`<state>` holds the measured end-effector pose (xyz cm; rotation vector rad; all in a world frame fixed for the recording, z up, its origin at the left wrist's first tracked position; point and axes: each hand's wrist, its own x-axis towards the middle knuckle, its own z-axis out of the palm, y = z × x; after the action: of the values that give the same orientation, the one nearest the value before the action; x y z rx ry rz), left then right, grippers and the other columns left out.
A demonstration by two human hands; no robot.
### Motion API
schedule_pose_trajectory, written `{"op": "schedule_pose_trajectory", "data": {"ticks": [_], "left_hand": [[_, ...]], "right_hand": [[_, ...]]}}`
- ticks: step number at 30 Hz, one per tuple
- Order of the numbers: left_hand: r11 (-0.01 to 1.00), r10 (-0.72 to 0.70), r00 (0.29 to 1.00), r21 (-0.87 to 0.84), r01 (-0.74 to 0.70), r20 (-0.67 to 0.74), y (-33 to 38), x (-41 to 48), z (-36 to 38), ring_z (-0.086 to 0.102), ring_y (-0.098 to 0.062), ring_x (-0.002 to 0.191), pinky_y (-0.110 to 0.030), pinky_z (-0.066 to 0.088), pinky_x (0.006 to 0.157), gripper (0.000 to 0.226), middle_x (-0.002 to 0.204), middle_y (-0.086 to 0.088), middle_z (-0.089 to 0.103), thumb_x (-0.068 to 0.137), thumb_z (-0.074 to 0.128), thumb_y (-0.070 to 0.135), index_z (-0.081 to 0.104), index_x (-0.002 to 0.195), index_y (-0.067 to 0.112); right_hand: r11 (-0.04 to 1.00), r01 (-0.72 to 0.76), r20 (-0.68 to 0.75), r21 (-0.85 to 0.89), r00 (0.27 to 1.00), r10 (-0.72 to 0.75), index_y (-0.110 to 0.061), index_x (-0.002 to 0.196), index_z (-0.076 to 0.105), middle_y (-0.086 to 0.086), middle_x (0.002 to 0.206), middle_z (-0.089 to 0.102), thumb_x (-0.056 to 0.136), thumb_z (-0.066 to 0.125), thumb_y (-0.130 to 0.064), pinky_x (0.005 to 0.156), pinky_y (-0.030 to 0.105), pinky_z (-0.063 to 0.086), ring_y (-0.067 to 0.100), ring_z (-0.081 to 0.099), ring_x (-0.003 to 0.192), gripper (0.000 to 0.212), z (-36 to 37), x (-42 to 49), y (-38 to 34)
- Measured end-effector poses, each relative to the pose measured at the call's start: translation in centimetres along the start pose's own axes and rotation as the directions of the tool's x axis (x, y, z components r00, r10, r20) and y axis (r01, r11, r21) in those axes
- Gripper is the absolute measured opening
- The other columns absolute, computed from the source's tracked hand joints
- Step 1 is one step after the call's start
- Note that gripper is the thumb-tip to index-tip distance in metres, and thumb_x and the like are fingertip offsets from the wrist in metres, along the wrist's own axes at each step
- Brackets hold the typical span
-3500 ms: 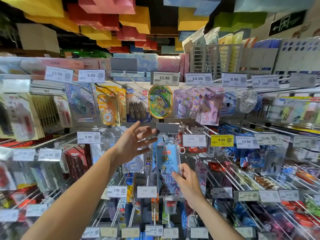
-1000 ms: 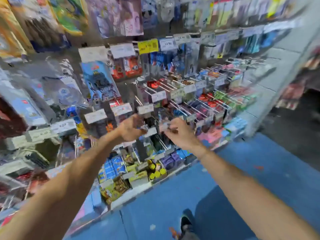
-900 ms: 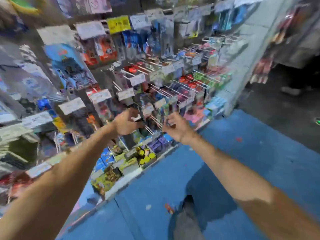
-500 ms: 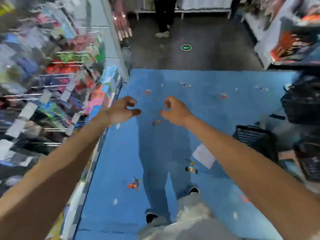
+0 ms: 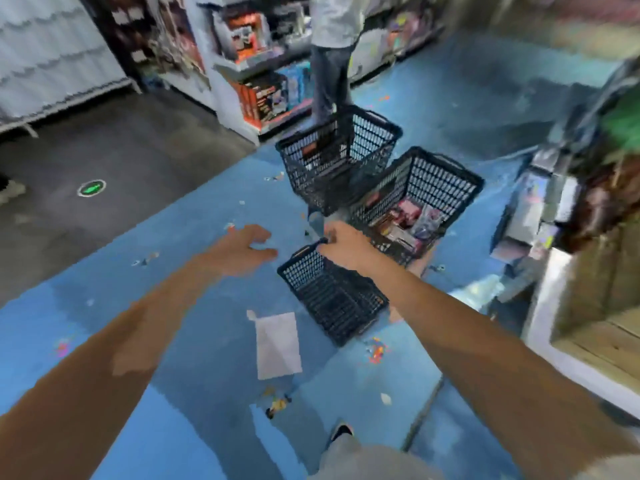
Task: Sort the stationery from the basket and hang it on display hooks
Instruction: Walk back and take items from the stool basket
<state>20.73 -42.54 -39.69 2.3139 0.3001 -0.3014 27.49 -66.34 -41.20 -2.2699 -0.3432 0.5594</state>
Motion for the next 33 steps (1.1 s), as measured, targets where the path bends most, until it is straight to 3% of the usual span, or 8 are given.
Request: {"op": "schedule_pose_trajectory", "data": {"ticks": [6, 10, 19, 22, 25, 27, 30, 33], "left_hand": [[0.993, 0.099, 0.988, 0.059, -0.107, 0.119, 7.6, 10.7, 3.0, 0.058, -0.022, 0.092, -0.031, 0.047, 0.072, 0.046, 0.138, -0.009, 0.056, 0.094, 0.075, 0.017, 0.057, 0.135, 0.007], [0.962, 0.166, 0.949, 0.166, -0.215, 0.269, 11.1, 15.6, 4.7, 0.062, -0.031, 0.109, -0.042, 0.052, 0.087, 0.047, 0.142, -0.016, 0.054, 0.097, 0.071, 0.020, 0.055, 0.139, 0.007], [0.908, 0.224, 0.794, 0.176, -0.381, 0.566, 16.9, 24.7, 7.1, 0.041, -0.027, 0.145, -0.043, 0.038, 0.117, 0.074, 0.164, -0.005, 0.034, 0.099, 0.067, 0.039, 0.031, 0.159, 0.015], [0.909, 0.201, 0.758, 0.171, -0.381, 0.621, 18.2, 27.8, 9.4, 0.042, -0.027, 0.143, -0.041, 0.040, 0.115, 0.076, 0.165, -0.006, 0.032, 0.098, 0.068, 0.037, 0.028, 0.160, 0.014], [0.910, 0.170, 0.748, 0.189, -0.368, 0.641, 18.8, 31.5, 12.1, 0.052, -0.021, 0.120, -0.041, 0.047, 0.105, 0.078, 0.161, -0.009, 0.036, 0.098, 0.070, 0.033, 0.027, 0.158, 0.010], [0.907, 0.118, 0.757, 0.241, -0.346, 0.643, 18.8, 34.7, 14.1, 0.053, -0.023, 0.127, -0.042, 0.046, 0.108, 0.089, 0.163, -0.008, 0.033, 0.094, 0.074, 0.037, 0.021, 0.161, 0.012], [0.906, 0.028, 0.756, 0.304, -0.296, 0.654, 18.7, 39.5, 17.5, 0.035, -0.028, 0.149, -0.043, 0.037, 0.118, 0.102, 0.168, -0.006, 0.023, 0.089, 0.078, 0.045, 0.016, 0.164, 0.015], [0.923, -0.084, 0.771, 0.341, -0.179, 0.632, 18.5, 44.1, 21.7, 0.033, -0.028, 0.150, -0.038, 0.036, 0.116, 0.102, 0.168, -0.006, 0.023, 0.088, 0.079, 0.044, 0.017, 0.164, 0.016]], "right_hand": [[0.984, -0.121, -0.163, 0.133, 0.976, 0.142, -0.009, 0.110, 0.048, 0.002, 0.091, 0.047, 0.098, 0.063, -0.032, 0.069, 0.037, 0.034, 0.023, 0.047, 0.083, 0.030, -6.9, 1.7, 4.1], [0.937, -0.260, -0.194, 0.234, 0.931, 0.308, -0.009, 0.110, 0.048, 0.010, 0.092, 0.050, 0.095, 0.064, -0.019, 0.065, 0.034, 0.033, 0.022, 0.047, 0.082, 0.024, -9.1, 3.3, 6.9], [0.822, -0.311, -0.374, 0.478, 0.774, 0.510, -0.017, 0.108, 0.054, 0.002, 0.092, 0.059, 0.090, 0.072, -0.027, 0.071, 0.038, 0.047, 0.018, 0.055, 0.079, 0.027, -12.6, 6.3, 9.6], [0.721, -0.287, -0.340, 0.631, 0.732, 0.590, -0.020, 0.107, 0.053, 0.006, 0.097, 0.060, 0.091, 0.072, -0.020, 0.059, 0.027, 0.038, 0.015, 0.052, 0.074, 0.024, -14.3, 8.3, 11.8], [0.652, -0.297, -0.317, 0.698, 0.689, 0.652, -0.022, 0.093, 0.050, 0.002, 0.085, 0.055, 0.092, 0.069, -0.019, 0.054, 0.026, 0.035, 0.014, 0.049, 0.066, 0.019, -15.9, 12.0, 15.4], [0.611, -0.312, -0.274, 0.727, 0.684, 0.676, -0.019, 0.085, 0.045, 0.002, 0.079, 0.045, 0.092, 0.067, -0.014, 0.052, 0.027, 0.034, 0.014, 0.043, 0.061, 0.024, -16.6, 15.4, 18.7], [0.521, -0.342, -0.174, 0.782, 0.683, 0.710, -0.014, 0.074, 0.041, 0.006, 0.077, 0.039, 0.096, 0.064, -0.004, 0.063, 0.028, 0.043, 0.012, 0.052, 0.062, 0.034, -17.3, 19.8, 22.3], [0.502, -0.396, -0.095, 0.769, 0.706, 0.702, -0.011, 0.065, 0.058, 0.007, 0.081, 0.060, 0.093, 0.070, -0.017, 0.079, 0.037, 0.044, 0.026, 0.062, 0.085, 0.031, -16.5, 24.7, 26.7]]}}
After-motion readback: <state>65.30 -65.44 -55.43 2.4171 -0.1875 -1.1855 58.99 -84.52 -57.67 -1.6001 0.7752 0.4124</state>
